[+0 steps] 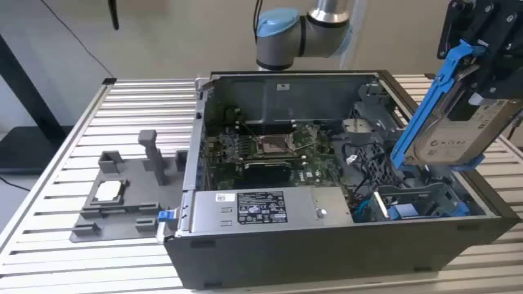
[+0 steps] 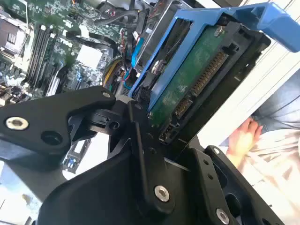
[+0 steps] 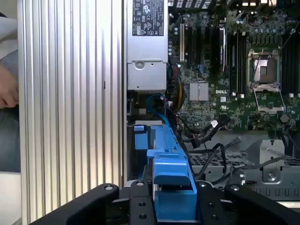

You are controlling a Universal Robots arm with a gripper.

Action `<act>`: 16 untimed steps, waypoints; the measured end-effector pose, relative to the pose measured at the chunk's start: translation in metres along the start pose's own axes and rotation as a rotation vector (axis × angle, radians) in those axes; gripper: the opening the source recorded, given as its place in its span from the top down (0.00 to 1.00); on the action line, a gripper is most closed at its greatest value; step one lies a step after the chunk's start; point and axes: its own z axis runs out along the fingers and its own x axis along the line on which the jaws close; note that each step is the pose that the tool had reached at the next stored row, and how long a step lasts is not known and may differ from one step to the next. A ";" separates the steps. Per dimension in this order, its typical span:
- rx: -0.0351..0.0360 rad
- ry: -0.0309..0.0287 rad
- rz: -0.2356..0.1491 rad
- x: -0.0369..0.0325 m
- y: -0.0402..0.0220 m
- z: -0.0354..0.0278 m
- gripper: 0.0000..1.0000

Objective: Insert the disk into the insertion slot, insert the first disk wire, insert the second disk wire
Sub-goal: 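Insert the disk into the insertion slot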

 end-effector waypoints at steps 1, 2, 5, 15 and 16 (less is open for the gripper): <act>0.0000 0.0000 0.000 0.0000 0.0000 0.0000 0.67; 0.0000 0.0000 0.000 0.0000 0.0000 0.0000 0.67; 0.0000 0.0001 0.000 0.0000 0.0000 0.0000 0.67; 0.0047 0.0000 -0.003 0.0000 -0.0002 0.0060 0.67; 0.0072 0.0000 -0.004 0.0000 -0.0002 0.0068 0.67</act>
